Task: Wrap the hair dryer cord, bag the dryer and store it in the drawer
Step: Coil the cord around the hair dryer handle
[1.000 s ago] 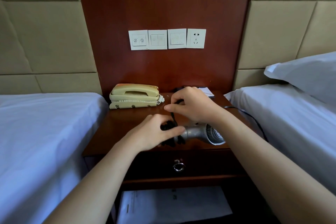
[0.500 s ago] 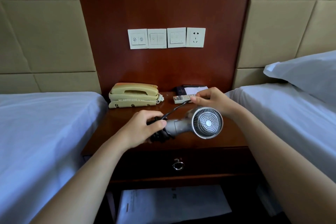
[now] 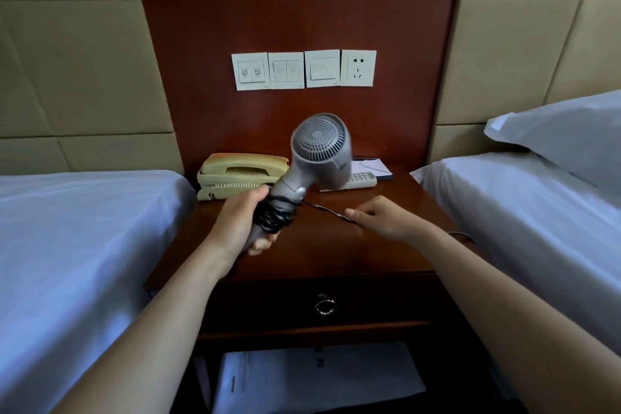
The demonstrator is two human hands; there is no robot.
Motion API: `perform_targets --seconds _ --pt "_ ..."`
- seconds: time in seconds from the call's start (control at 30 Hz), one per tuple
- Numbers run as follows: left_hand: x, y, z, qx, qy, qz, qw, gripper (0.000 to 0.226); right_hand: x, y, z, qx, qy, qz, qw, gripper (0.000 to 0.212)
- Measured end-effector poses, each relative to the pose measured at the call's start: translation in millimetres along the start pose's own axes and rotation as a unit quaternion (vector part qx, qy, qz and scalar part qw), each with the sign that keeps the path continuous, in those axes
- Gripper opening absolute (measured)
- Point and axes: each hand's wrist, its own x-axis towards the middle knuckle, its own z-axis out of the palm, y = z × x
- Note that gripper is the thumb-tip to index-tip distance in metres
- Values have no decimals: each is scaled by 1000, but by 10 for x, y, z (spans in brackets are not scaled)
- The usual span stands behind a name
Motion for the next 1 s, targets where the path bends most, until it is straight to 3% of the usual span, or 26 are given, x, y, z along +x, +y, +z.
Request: perform_targets --seconds 0.2,0.37,0.47,0.63,0.8,1.0 --pt "93 -73 -29 -7 153 -30 988 40 -134 -418 -29 -107 -46 -42 992 43" --pt "63 -123 -54 70 200 1 977 27 -302 -942 -63 -172 -56 -141 973 22" --pt "18 -150 -52 193 180 48 963 28 -324 -1149 -112 -232 20 -169 958 18" --pt "-69 -49 21 342 101 88 930 38 -296 -1213 -177 -241 103 -188 947 18" --pt "-191 89 153 464 34 91 881 68 -274 -1233 -125 -241 87 -204 945 19" --pt "-217 145 215 535 47 78 840 72 -254 -1219 -21 -200 75 -215 953 19"
